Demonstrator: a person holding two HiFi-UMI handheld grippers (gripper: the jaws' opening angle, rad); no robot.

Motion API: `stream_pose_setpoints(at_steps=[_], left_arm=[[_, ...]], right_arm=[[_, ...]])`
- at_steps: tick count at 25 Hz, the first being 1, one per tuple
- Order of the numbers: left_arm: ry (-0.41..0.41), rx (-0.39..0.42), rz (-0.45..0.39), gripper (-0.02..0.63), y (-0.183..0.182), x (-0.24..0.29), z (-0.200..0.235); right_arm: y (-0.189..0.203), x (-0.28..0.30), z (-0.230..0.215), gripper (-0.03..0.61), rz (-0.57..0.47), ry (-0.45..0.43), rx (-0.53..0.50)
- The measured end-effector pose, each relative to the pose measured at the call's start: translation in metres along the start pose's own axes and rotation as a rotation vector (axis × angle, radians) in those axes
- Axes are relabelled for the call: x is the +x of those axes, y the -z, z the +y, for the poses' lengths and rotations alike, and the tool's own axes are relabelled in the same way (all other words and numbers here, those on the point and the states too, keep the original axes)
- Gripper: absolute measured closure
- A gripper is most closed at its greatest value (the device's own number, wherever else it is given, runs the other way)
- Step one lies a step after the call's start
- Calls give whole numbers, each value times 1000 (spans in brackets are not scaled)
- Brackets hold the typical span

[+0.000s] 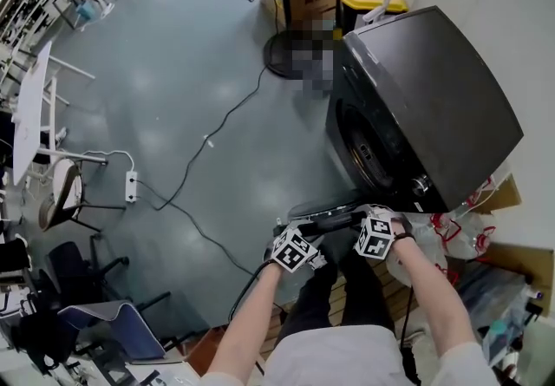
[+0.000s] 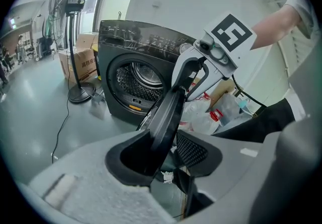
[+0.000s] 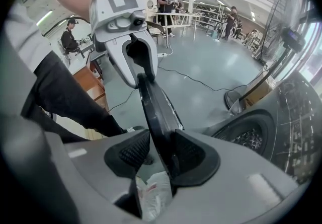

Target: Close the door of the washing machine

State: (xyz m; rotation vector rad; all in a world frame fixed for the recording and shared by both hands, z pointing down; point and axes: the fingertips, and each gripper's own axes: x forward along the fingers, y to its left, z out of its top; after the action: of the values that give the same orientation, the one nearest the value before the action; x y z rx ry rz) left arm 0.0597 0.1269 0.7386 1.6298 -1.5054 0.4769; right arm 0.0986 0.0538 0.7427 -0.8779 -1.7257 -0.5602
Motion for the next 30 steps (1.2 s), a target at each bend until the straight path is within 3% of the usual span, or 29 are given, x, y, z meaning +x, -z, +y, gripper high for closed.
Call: stream_pose_setpoints(at_steps=[12, 30], left_arm=[[-10, 42, -7, 449, -15, -1, 20], [30, 127, 66, 439, -43, 4, 60]], right_arm=[[-6, 0, -15, 428, -11, 39, 20], [-15, -1, -50, 430, -47, 93, 124]])
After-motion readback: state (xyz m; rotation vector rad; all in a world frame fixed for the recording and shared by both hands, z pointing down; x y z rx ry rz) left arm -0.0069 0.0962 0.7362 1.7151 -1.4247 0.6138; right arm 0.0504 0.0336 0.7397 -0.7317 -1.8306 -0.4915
